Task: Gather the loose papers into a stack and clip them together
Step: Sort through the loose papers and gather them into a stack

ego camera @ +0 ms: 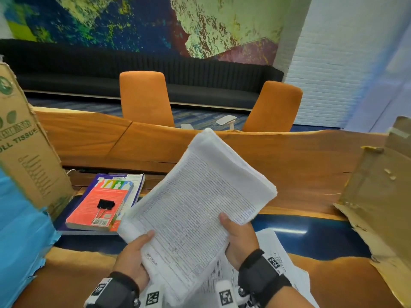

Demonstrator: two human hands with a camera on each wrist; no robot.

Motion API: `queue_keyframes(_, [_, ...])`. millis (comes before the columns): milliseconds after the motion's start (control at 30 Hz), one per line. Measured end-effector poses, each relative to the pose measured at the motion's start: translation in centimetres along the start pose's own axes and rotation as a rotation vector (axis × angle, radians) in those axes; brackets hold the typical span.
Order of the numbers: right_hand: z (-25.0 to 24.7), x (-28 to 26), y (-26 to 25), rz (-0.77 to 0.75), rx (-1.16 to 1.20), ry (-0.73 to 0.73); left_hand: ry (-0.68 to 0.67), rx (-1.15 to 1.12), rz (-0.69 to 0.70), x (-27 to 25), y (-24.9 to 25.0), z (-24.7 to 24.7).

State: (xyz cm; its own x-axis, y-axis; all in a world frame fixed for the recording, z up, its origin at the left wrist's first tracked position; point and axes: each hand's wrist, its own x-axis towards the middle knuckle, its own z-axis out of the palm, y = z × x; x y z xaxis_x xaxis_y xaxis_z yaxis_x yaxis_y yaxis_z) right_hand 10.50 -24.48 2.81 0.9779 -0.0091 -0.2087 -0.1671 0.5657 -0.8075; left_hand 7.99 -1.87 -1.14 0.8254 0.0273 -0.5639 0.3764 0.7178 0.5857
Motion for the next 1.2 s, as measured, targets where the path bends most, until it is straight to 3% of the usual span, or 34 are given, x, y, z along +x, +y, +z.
queue_keyframes(167, [-5.5,1.3,-1.2,0.021,-0.056,0.056,0.045,0.223,0.2,-0.3,3.5,-1.3])
queue_keyframes(300, [-7.8,2.3,-3.1,-0.009,-0.593,0.079,0.045,0.472,0.339,-1.1,5.9,-1.5])
queue_keyframes(367, [-7.0,3.0,-3.4,-0.078,-0.714,0.058,0.017,0.581,0.381,-1.5,5.7,-0.7])
queue_keyframes(567, [-5.3,3.3,-4.4,-0.322,-0.498,0.11,-0.038,0.635,0.476,-2.2,5.1,0.2])
queue_keyframes(667, [-7.4,2.3,-2.0,-0.274,-0.629,0.174,-0.049,0.649,0.426,-1.5,4.4,-0.7])
queue_keyframes(767, [-9.7,1.5,0.4,-0.036,-1.041,0.189,0.015,0.705,0.368,0.0,3.3,-1.8])
queue_keyframes(800, [-10.1,1.4,0.3,-0.023,-1.107,0.194,0.036,0.72,0.362,0.2,3.2,-2.0])
queue_keyframes(867, [-9.2,0.7,-1.0,-0.103,-1.07,0.172,0.057,0.747,0.351,0.4,3.2,-2.1])
queue_keyframes(933, [-7.1,-0.2,-2.9,-0.35,-1.203,0.153,0.056,0.745,0.342,0.2,3.3,-2.0])
queue_keyframes(1033, [-1.2,-2.4,-4.5,-0.576,-1.718,-0.051,0.055,0.737,0.34,0.1,3.1,-1.9])
queue_keyframes(1200, [5.8,-0.3,-2.7,-0.274,-2.26,-0.548,0.076,0.771,0.324,0.0,3.2,-2.1])
